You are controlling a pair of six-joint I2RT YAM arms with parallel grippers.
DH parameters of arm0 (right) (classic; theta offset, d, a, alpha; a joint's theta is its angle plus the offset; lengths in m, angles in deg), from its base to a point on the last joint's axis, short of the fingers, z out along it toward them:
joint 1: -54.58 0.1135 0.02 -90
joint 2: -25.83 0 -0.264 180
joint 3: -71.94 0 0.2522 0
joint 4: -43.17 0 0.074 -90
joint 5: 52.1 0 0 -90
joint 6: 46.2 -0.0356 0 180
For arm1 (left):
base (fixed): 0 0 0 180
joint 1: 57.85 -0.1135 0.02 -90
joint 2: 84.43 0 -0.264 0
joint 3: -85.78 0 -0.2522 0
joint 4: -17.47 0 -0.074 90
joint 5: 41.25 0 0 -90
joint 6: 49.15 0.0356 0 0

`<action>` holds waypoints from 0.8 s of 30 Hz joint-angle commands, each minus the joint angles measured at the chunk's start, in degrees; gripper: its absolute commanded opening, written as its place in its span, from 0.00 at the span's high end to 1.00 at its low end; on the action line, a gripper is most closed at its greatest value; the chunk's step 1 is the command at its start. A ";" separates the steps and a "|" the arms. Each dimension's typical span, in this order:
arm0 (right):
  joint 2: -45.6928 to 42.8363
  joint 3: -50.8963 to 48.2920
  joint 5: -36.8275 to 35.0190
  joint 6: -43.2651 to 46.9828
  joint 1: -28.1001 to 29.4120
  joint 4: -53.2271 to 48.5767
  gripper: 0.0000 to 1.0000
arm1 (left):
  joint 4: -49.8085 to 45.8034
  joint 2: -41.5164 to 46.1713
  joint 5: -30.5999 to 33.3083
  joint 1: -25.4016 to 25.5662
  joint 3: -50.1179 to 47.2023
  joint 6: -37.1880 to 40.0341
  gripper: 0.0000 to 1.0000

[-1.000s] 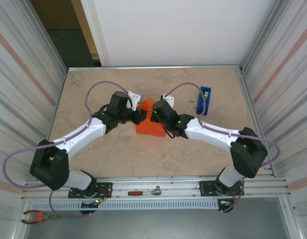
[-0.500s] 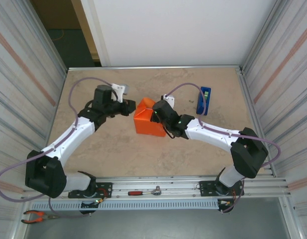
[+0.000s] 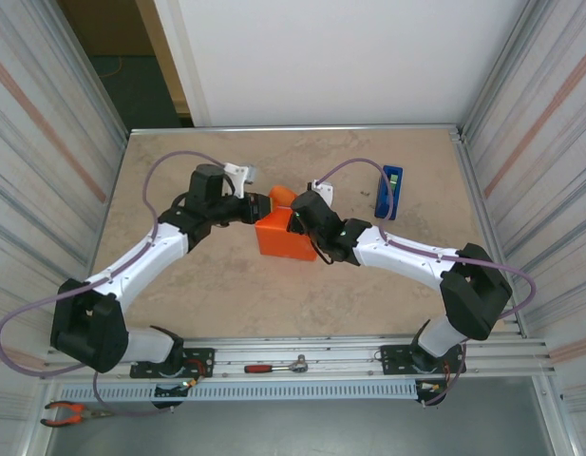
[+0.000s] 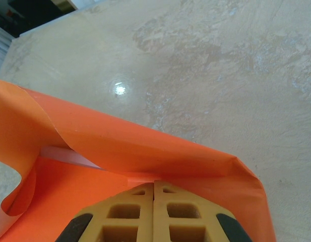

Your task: Wrap the gift box in paper

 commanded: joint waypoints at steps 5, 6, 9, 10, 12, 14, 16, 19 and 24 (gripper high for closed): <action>4.35 -4.12 8.50 -3.52 2.18 -8.23 1.00 | 0.29 -1.80 2.96 3.65 -1.92 -0.11 0.85; 4.32 -4.06 8.50 -3.52 2.13 -8.24 1.00 | 0.18 -1.97 3.36 3.93 -2.16 -0.11 0.85; 4.07 -3.97 8.76 -3.56 2.13 -8.16 1.00 | 0.07 -2.57 4.10 4.43 -2.70 -0.11 0.86; 3.85 -3.88 8.98 -3.53 2.13 -8.08 1.00 | 0.10 -2.75 4.18 4.46 -2.93 -0.12 0.86; 3.52 -3.38 9.25 -3.30 2.00 -8.14 1.00 | 0.13 -2.99 4.21 4.50 -3.17 -0.15 0.86; 3.17 -2.77 9.57 -2.90 1.86 -8.23 1.00 | 0.17 -2.57 3.88 4.52 -3.03 -0.13 0.86; 3.20 -2.06 9.76 -2.56 1.69 -8.56 1.00 | -0.36 -0.92 3.60 4.46 -2.07 0.13 0.86; 3.14 -2.06 9.84 -2.38 1.69 -8.93 1.00 | -2.83 2.49 3.70 4.43 0.10 1.60 0.86; 3.01 -3.01 9.84 -2.90 1.68 -8.42 1.00 | -2.17 5.70 6.24 1.98 -0.06 1.07 0.88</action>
